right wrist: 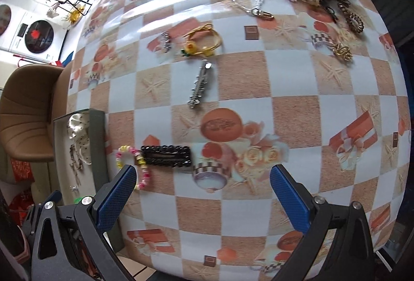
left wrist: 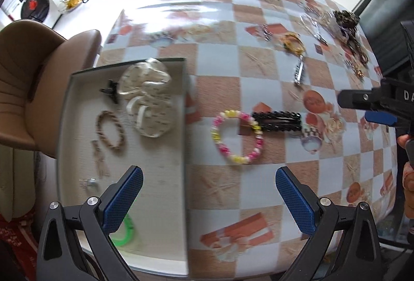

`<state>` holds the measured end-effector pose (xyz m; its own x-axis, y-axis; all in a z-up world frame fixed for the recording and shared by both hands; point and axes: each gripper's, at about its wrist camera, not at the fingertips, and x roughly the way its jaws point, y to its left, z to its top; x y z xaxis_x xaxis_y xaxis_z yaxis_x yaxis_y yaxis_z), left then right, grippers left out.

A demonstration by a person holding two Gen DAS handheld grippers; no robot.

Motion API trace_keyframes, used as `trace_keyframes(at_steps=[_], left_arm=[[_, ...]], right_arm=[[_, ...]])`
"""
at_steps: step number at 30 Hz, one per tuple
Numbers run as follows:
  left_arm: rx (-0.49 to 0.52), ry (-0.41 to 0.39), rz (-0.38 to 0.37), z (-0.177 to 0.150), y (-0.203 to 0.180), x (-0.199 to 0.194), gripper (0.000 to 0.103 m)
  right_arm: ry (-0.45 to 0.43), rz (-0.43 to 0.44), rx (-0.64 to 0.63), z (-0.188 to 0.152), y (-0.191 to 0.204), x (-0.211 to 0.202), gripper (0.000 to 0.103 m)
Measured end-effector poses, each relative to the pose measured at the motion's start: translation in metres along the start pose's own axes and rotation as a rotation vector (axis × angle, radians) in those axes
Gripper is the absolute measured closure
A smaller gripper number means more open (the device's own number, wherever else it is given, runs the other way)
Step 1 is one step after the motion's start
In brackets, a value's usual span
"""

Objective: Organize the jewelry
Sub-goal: 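Grasp the pink-yellow beaded bracelet with the left tool while the right tool grasps the silver hair clip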

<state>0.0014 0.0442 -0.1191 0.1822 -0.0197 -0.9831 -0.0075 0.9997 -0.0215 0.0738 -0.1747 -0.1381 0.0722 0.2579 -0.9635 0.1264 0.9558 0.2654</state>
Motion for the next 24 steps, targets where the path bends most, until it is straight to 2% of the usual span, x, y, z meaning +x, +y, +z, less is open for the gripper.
trace_keyframes(at_steps=[9, 17, 24], left_arm=[[-0.079, 0.076, -0.010, 0.002, -0.024, 0.037, 0.000], [-0.137, 0.102, 0.047, 0.004, -0.035, 0.070, 0.000], [-0.182, 0.102, 0.084, 0.008, -0.037, 0.092, 0.000]], right_arm=[[0.009, -0.002, -0.012, 0.022, -0.005, 0.014, 0.000], [0.021, -0.003, -0.029, 0.043, 0.000, 0.035, 0.001], [0.032, -0.033, -0.048, 0.058, 0.008, 0.059, 0.014]])
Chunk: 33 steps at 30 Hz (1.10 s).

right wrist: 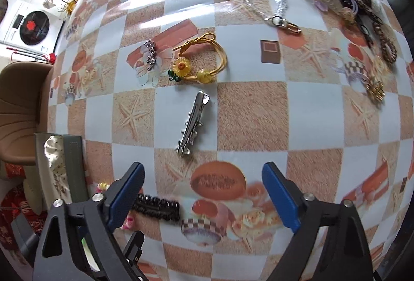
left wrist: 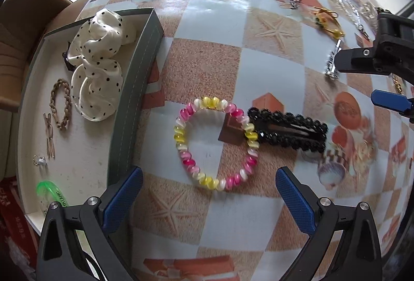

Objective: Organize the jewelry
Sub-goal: 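Grasp the pink-yellow beaded bracelet with the left tool while the right tool grasps the silver hair clip, then carry both items over the white tray and open both tools to drop them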

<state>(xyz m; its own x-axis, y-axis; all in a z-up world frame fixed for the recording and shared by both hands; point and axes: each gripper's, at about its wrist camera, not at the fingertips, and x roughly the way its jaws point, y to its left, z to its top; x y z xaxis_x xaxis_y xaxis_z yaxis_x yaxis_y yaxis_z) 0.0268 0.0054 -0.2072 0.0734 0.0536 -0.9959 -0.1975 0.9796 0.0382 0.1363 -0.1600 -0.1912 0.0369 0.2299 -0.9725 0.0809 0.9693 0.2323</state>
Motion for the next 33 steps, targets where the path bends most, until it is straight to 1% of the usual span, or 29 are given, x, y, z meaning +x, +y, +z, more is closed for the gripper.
trace_keyframes(at_steps=[4, 8, 9, 11, 13, 15, 17, 18, 19, 20, 21, 22, 23, 24, 26, 28, 29, 33], left_arm=[[-0.031, 0.010, -0.007, 0.006, 0.003, 0.012, 0.001], [-0.032, -0.006, -0.016, 0.011, 0.001, 0.016, 0.003], [-0.028, -0.011, -0.016, 0.012, 0.000, 0.016, 0.004], [-0.018, -0.022, -0.021, 0.012, -0.002, 0.015, 0.009], [-0.004, -0.030, -0.026, 0.013, -0.005, 0.015, 0.014], [0.013, -0.038, -0.031, 0.020, -0.012, 0.014, 0.019], [0.031, -0.043, -0.037, 0.021, -0.016, 0.013, 0.028], [0.035, -0.045, -0.038, 0.020, -0.018, 0.009, 0.031], [0.041, -0.048, -0.040, 0.020, -0.020, 0.008, 0.037], [0.046, -0.050, -0.042, 0.021, -0.022, 0.006, 0.041], [0.050, -0.051, -0.044, 0.022, -0.024, 0.004, 0.043], [0.052, -0.052, -0.046, 0.018, -0.024, -0.001, 0.049], [0.054, -0.053, -0.048, 0.018, -0.023, -0.003, 0.056], [0.055, -0.054, -0.051, 0.018, -0.021, -0.005, 0.059], [0.057, -0.056, -0.065, 0.019, -0.020, -0.007, 0.071], [0.051, -0.059, -0.077, 0.018, -0.014, -0.008, 0.076], [0.048, -0.060, -0.085, 0.017, -0.012, -0.008, 0.082], [0.060, -0.066, -0.112, 0.009, -0.005, -0.016, 0.082]], right_arm=[[-0.001, -0.021, 0.000, 0.009, 0.005, 0.014, 0.022], [-0.040, -0.066, -0.032, 0.015, 0.016, 0.016, 0.022], [-0.044, -0.075, -0.040, 0.016, 0.019, 0.017, 0.025], [-0.057, -0.112, -0.064, 0.018, 0.027, 0.019, 0.029], [-0.068, -0.157, -0.094, 0.019, 0.035, 0.021, 0.035], [-0.073, -0.194, -0.114, 0.018, 0.042, 0.024, 0.040], [-0.082, -0.224, -0.127, 0.017, 0.046, 0.025, 0.044], [-0.088, -0.221, -0.129, 0.015, 0.049, 0.026, 0.049], [-0.093, -0.224, -0.136, 0.014, 0.051, 0.026, 0.056], [-0.094, -0.222, -0.141, 0.014, 0.052, 0.025, 0.060], [-0.095, -0.222, -0.146, 0.013, 0.053, 0.025, 0.068], [-0.095, -0.220, -0.148, 0.013, 0.055, 0.025, 0.078], [-0.095, -0.220, -0.147, 0.013, 0.055, 0.025, 0.079], [-0.093, -0.216, -0.148, 0.012, 0.053, 0.022, 0.079], [-0.094, -0.212, -0.144, 0.012, 0.054, 0.021, 0.079], [-0.092, -0.204, -0.143, 0.009, 0.052, 0.019, 0.079], [-0.091, -0.200, -0.142, 0.007, 0.048, 0.016, 0.079], [-0.085, -0.178, -0.130, 0.004, 0.039, 0.014, 0.079]])
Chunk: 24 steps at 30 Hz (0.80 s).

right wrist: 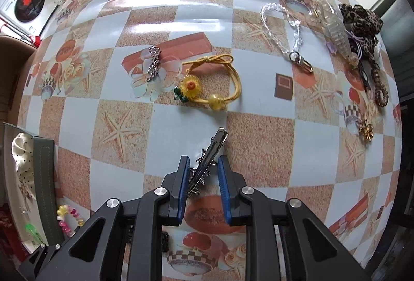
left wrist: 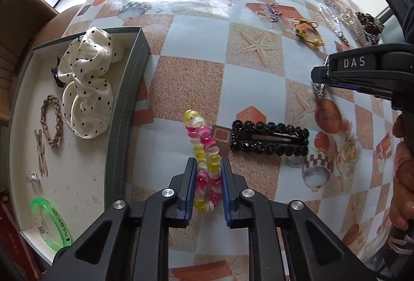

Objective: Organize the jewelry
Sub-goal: 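Carry both items over the white tray and open both tools to drop them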

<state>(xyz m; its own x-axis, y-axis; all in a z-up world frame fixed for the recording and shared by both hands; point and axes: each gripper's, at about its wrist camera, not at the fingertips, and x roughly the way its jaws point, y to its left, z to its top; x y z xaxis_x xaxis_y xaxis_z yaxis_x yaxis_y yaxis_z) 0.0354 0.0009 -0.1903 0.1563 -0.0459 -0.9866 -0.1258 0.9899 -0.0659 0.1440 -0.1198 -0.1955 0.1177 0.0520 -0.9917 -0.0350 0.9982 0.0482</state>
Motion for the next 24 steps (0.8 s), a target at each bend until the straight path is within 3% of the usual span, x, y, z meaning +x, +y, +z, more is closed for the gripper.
trace_keyframes(at_steps=[14, 24], left_arm=[[0.061, -0.039, -0.111, -0.018, 0.015, -0.056, 0.082], [0.059, -0.069, -0.142, -0.024, 0.041, -0.085, 0.082]], right_arm=[[0.005, 0.103, 0.078, -0.031, -0.038, -0.037, 0.079], [0.005, 0.126, 0.080, -0.055, -0.028, -0.065, 0.079]])
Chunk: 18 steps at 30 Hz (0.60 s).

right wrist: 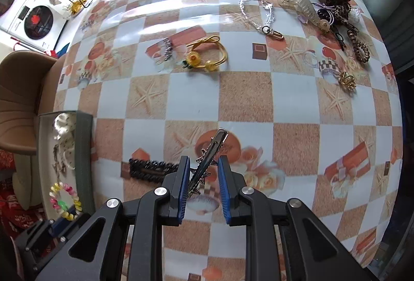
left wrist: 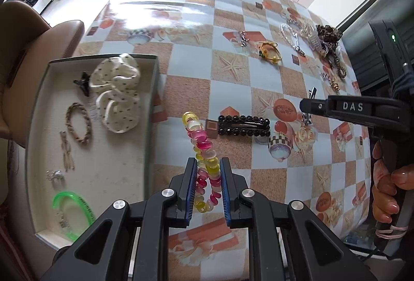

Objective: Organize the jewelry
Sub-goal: 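Carry both items over the white tray and open both tools to drop them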

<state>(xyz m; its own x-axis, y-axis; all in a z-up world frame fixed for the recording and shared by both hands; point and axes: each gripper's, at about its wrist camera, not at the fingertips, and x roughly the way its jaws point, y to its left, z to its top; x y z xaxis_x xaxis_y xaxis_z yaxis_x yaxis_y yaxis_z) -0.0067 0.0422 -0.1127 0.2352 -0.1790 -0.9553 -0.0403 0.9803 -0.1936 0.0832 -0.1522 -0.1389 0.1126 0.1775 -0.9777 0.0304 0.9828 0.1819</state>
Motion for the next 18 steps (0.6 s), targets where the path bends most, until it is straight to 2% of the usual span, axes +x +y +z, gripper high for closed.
trace_keyframes(at_steps=[6, 18], left_arm=[[-0.027, -0.022, -0.031, -0.006, 0.022, -0.018, 0.082], [-0.119, -0.059, 0.011, -0.025, 0.082, -0.047, 0.082]], right_arm=[[-0.005, 0.019, -0.022, -0.011, 0.016, -0.014, 0.079], [0.005, 0.066, -0.126, -0.026, 0.080, -0.022, 0.079]])
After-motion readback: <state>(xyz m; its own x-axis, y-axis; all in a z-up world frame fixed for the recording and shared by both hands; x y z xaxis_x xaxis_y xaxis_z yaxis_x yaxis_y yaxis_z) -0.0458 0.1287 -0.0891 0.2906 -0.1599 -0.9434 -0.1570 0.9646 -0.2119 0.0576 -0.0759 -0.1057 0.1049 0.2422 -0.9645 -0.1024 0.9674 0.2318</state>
